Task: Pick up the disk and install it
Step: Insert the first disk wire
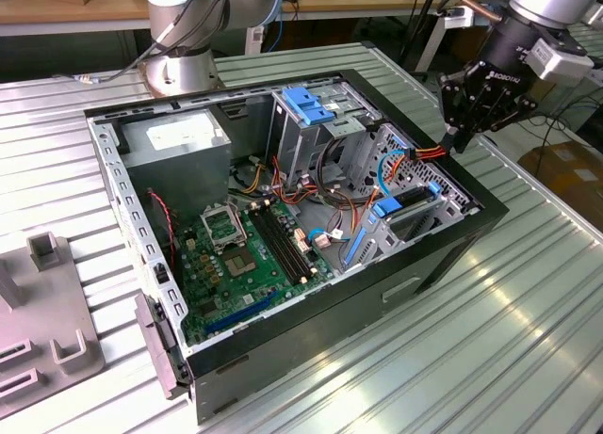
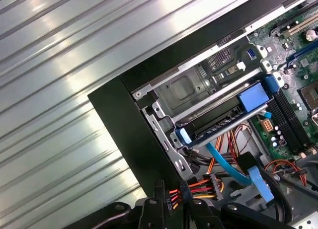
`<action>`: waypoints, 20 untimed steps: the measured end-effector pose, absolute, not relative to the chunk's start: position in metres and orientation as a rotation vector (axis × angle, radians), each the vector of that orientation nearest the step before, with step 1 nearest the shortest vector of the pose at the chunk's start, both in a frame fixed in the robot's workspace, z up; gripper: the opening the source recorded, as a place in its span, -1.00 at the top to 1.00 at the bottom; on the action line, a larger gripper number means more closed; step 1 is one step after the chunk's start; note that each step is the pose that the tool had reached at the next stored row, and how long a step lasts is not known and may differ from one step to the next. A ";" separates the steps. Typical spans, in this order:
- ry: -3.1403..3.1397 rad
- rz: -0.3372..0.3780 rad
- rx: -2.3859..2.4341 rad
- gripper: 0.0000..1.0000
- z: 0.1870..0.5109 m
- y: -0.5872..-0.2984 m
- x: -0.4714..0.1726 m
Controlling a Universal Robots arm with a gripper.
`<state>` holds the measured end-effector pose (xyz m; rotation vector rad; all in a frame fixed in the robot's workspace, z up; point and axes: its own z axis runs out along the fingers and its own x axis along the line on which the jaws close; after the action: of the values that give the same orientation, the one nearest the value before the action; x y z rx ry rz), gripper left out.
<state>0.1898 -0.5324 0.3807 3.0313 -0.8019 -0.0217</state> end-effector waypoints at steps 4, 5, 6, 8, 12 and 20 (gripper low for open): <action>-0.732 -0.019 3.055 0.50 0.380 -0.532 0.190; -0.687 -0.017 3.066 0.50 0.379 -0.532 0.190; -0.648 -0.016 3.074 0.50 0.379 -0.532 0.190; -0.615 -0.013 3.081 0.50 0.378 -0.532 0.190; -0.591 -0.009 3.087 0.50 0.376 -0.529 0.190; -0.520 0.002 3.100 0.50 0.371 -0.524 0.192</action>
<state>0.1920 -0.5240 0.3713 3.1004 -0.5200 0.0022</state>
